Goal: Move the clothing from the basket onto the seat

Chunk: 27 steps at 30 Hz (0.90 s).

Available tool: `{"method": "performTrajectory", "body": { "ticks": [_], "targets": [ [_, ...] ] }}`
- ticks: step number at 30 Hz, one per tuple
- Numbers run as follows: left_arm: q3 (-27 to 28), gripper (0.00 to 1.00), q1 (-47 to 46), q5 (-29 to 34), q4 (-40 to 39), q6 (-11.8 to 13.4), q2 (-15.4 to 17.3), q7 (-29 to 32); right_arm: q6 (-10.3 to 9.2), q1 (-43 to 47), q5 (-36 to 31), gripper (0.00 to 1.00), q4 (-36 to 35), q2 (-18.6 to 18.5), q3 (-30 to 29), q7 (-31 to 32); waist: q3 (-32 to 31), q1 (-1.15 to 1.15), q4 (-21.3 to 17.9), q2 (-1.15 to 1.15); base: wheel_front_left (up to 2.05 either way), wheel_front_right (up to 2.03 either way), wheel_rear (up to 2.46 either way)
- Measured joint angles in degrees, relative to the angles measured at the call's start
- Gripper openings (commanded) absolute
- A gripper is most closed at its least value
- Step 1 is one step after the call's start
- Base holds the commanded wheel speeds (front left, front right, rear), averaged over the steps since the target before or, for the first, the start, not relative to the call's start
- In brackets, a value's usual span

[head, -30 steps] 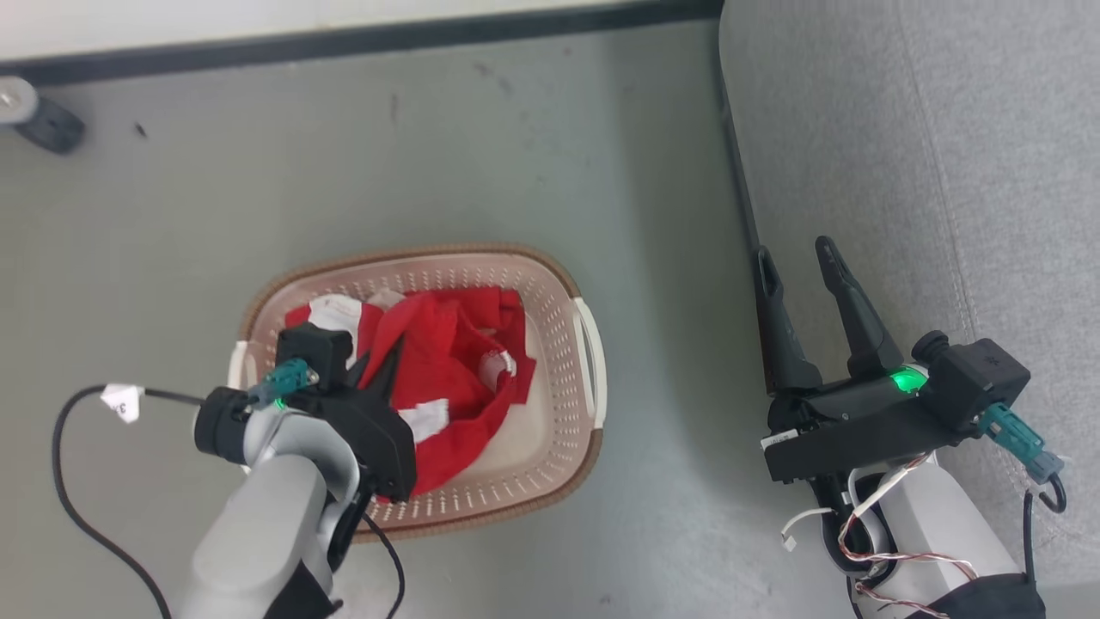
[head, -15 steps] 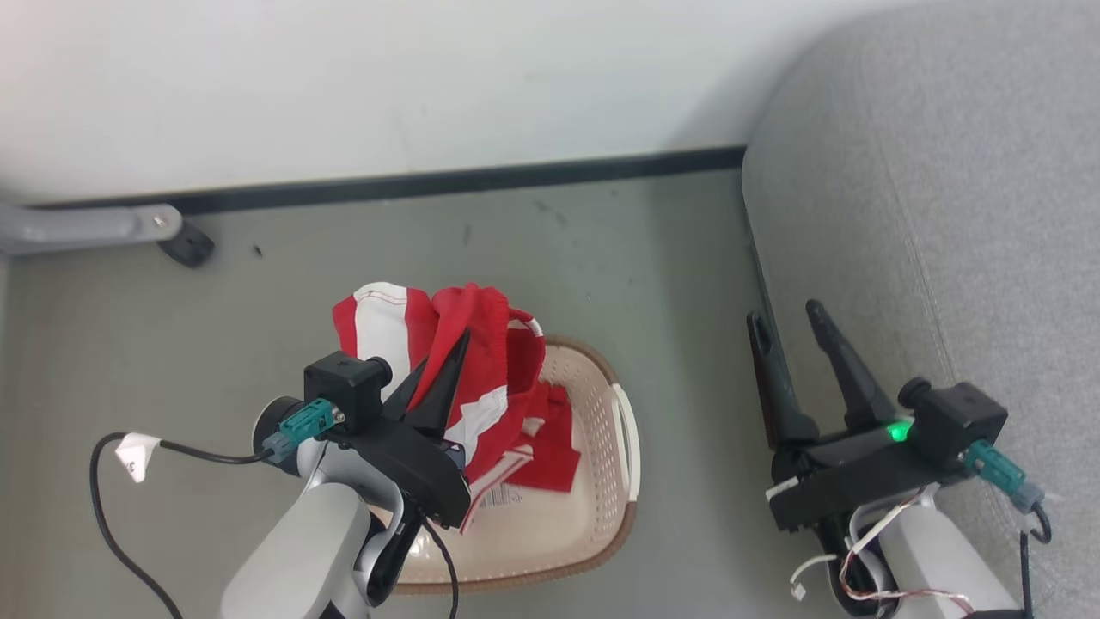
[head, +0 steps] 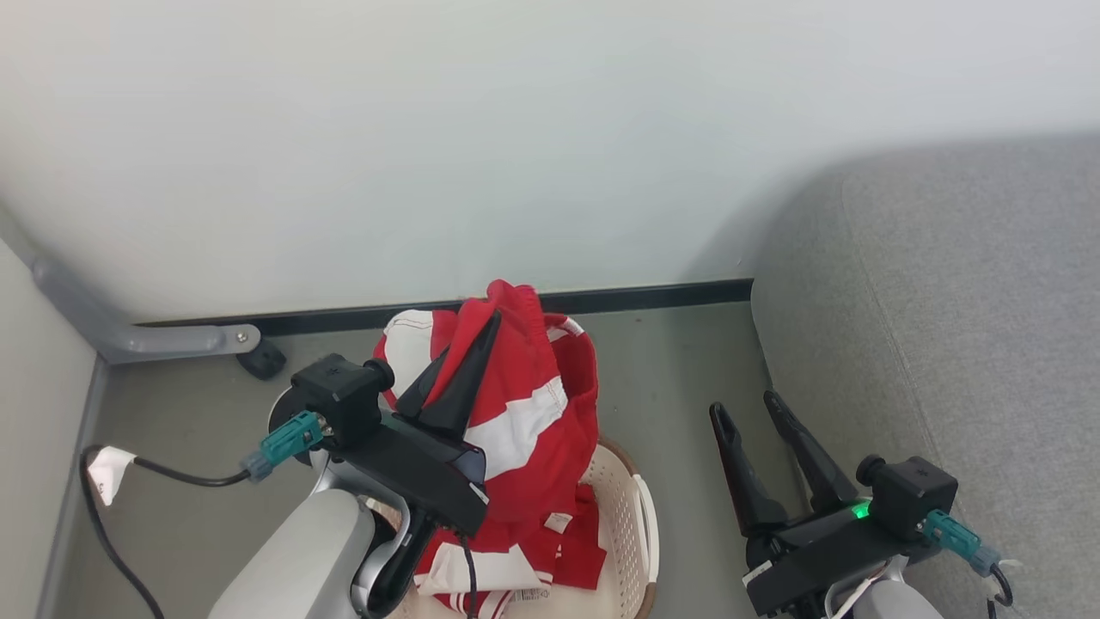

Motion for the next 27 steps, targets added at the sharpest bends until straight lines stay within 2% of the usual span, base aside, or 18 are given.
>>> {"method": "performTrajectory", "body": {
  "ticks": [7,14,19,27],
  "targets": [
    [0.4,0.0,0.4,-0.1,-4.7,0.0,1.1,0.2,0.0,0.5,2.1,1.0,-2.1,-2.2,5.2,0.0,-3.4,0.0,0.5,0.0,0.0,0.0,0.0],
    [0.5,0.0,1.5,-0.5,-7.2,0.0,1.5,1.5,0.0,0.3,4.4,1.0,-3.5,-4.3,10.4,0.0,-4.2,0.01,0.6,0.0,0.0,0.0,0.0],
    [0.4,0.0,2.0,-0.6,-9.7,0.6,1.8,2.8,0.01,-2.1,6.2,1.0,-4.1,-6.5,16.4,1.7,-4.3,0.01,0.8,0.01,0.0,0.0,0.0],
    [-0.1,0.0,2.3,-0.7,-11.7,1.0,1.6,4.2,0.01,-7.8,8.5,1.0,-4.0,-8.7,22.8,4.2,-4.1,0.01,1.5,0.01,0.0,0.0,0.0]
  ]
}}
